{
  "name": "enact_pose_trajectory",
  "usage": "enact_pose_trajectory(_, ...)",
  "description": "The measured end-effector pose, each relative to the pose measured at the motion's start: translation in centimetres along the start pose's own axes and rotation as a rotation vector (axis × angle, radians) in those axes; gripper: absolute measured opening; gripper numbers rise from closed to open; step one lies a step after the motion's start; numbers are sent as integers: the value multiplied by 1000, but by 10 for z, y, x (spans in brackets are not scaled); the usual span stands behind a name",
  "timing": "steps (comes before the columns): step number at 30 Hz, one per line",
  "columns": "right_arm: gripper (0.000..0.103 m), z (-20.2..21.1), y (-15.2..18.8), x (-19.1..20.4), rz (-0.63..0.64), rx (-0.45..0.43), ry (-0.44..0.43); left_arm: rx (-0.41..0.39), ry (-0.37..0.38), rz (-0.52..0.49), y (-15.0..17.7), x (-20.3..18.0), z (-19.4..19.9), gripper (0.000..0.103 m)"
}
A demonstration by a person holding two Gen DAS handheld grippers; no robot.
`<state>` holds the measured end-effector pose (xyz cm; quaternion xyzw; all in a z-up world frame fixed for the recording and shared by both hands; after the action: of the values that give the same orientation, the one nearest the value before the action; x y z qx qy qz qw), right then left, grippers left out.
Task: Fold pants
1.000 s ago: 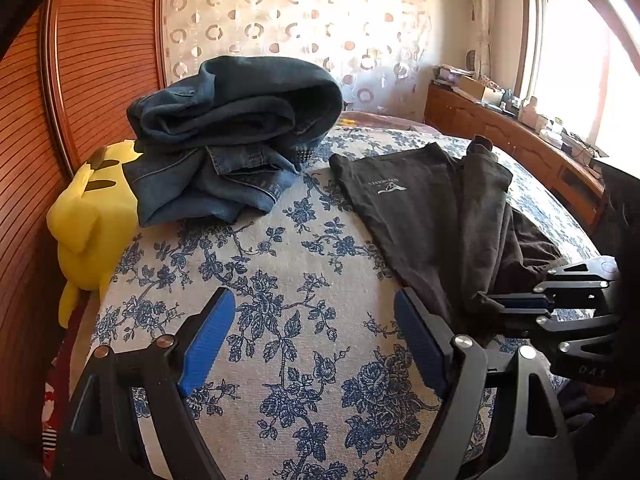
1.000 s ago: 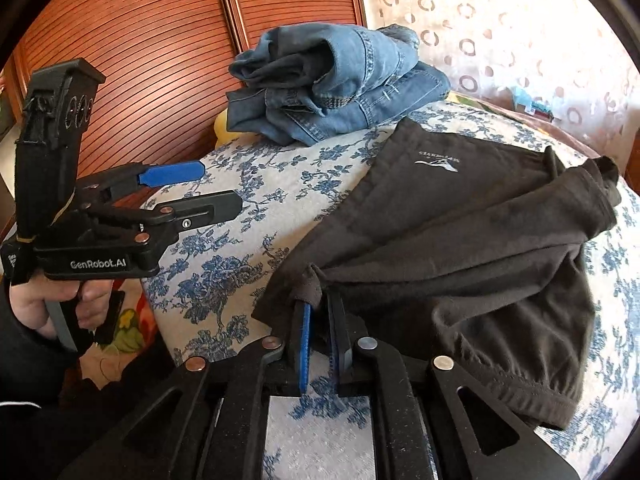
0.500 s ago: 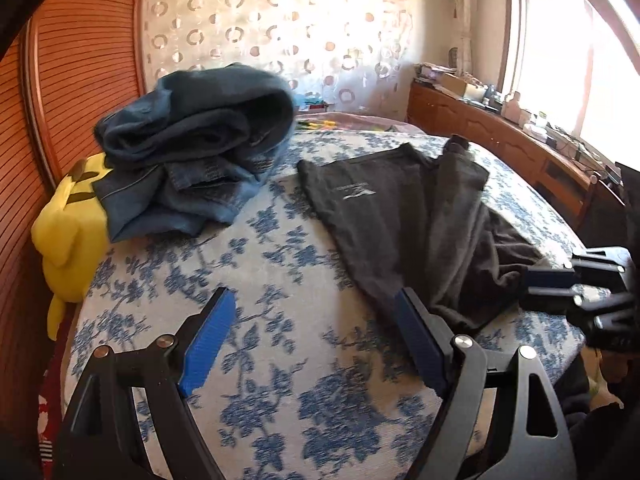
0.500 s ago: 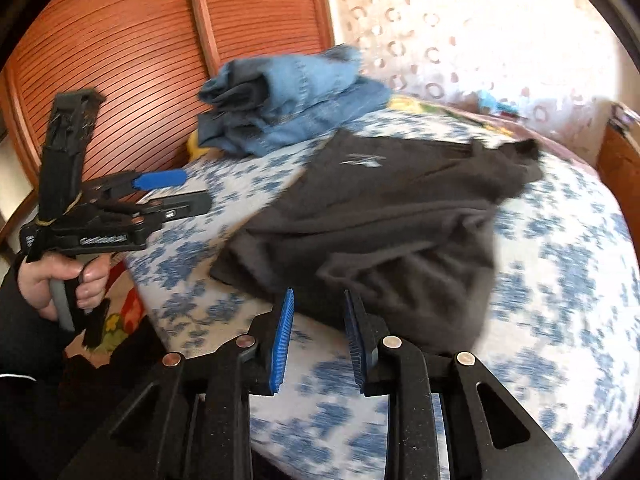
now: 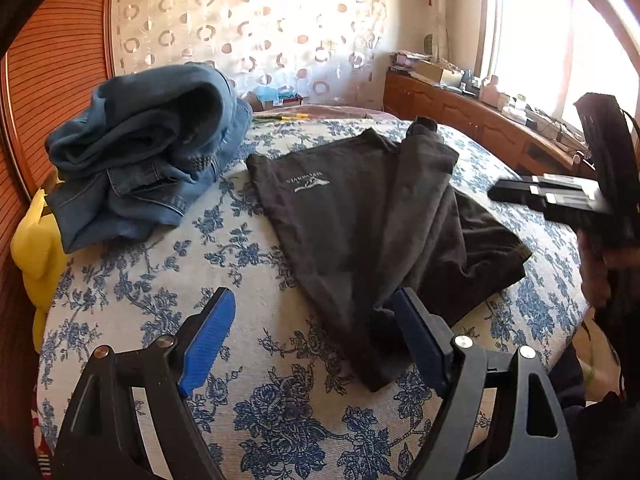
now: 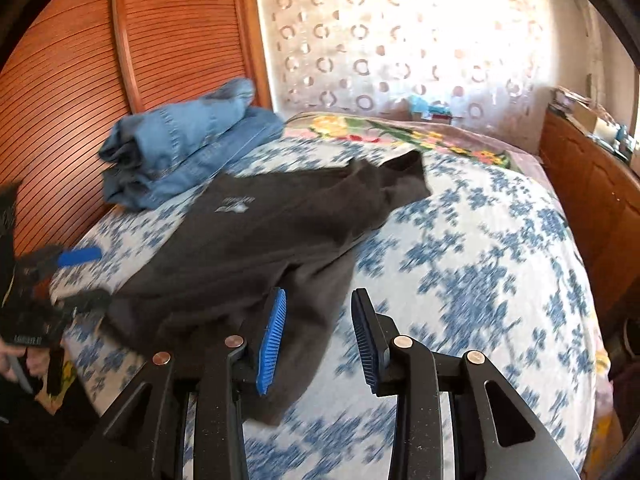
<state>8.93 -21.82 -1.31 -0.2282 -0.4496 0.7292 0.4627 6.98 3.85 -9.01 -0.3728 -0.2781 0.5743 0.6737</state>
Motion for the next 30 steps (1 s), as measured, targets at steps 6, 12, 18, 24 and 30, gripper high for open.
enact_pose_trajectory(6, 35, -21, -23, -10, -32, -9, 15, 14, 7, 2, 3, -1, -6, 82)
enact_pose_trajectory(12, 35, -53, -34, -22, -46, 22, 27, 42, 19, 5, 9, -2, -13, 82)
enact_pose_trajectory(18, 35, -75, -39, -34, -73, 56, 35, 38, 32, 17, 11, -1, -9, 82)
enact_pose_trajectory(24, 9, -87, -43, -35, -80, 87, -5, 34, 35, 22, 12, 1, -6, 82)
enact_pose_trajectory(30, 5, -77, -59, -19, -56, 19, -64, 22, 30, 33, 12, 4, 1, 82)
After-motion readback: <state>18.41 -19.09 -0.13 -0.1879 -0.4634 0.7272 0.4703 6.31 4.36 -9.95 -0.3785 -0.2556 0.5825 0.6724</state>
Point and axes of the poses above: each gripper's, at about its wrist camera, not at the fingertips, and z roughly against the way its jaws point, x to its left, y to its underside, the point moved 3 cm from there along -z, roughly the way its jaws point, and after that the axes turned 7 degrees about -x, right-handed, at the moved point
